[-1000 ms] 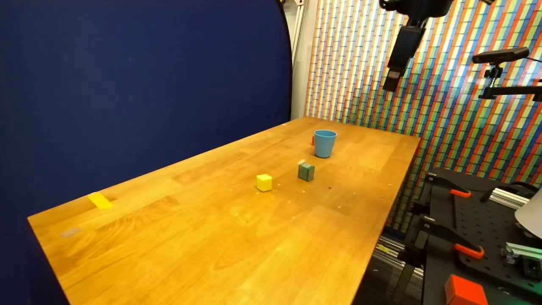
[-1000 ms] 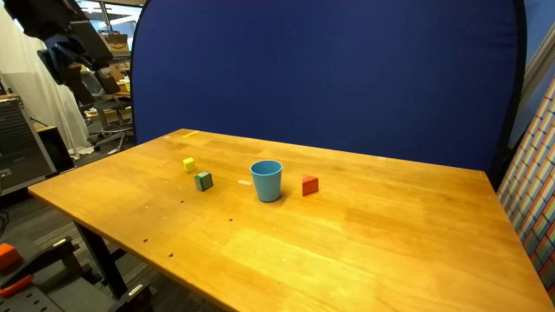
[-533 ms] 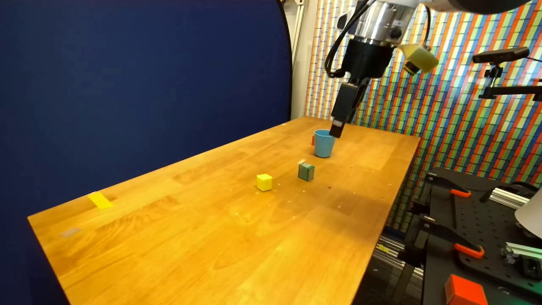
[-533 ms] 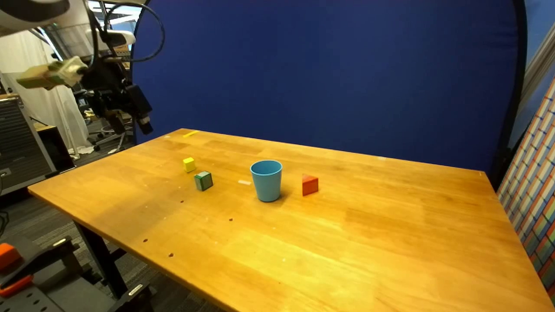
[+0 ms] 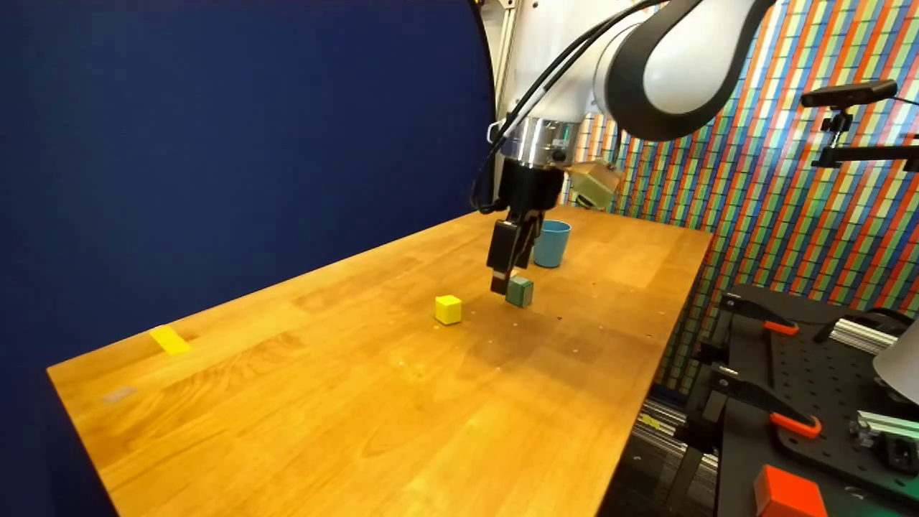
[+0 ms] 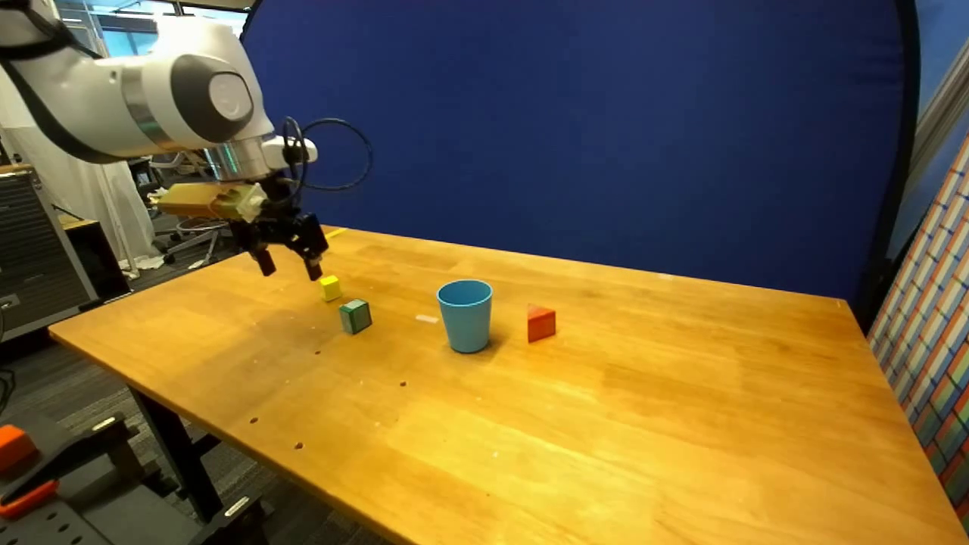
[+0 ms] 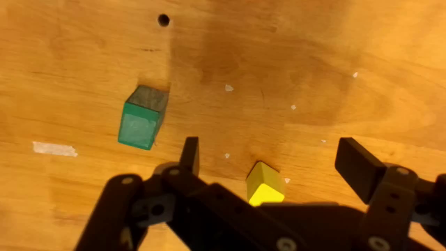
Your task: Put the yellow block in the blue cup
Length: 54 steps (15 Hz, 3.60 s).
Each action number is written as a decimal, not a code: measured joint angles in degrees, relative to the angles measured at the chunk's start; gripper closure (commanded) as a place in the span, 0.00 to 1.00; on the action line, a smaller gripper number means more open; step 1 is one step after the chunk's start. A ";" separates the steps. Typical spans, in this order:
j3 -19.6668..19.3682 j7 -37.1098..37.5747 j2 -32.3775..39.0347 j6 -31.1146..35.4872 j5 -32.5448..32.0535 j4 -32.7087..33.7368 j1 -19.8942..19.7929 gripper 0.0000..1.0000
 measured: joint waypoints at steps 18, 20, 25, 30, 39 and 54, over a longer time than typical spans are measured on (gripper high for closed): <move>-15.89 -2.95 23.89 -5.87 4.98 30.32 17.84 0.19; -18.07 -2.19 22.87 -6.25 4.94 29.40 18.70 0.04; -20.73 0.46 20.69 -6.53 4.90 25.32 19.72 0.00; -20.04 4.58 19.35 -8.04 5.23 21.66 21.08 0.26; -20.91 10.93 15.09 -10.21 4.47 18.73 25.47 0.85; -30.88 32.30 -2.92 -19.02 -19.66 12.58 16.10 0.83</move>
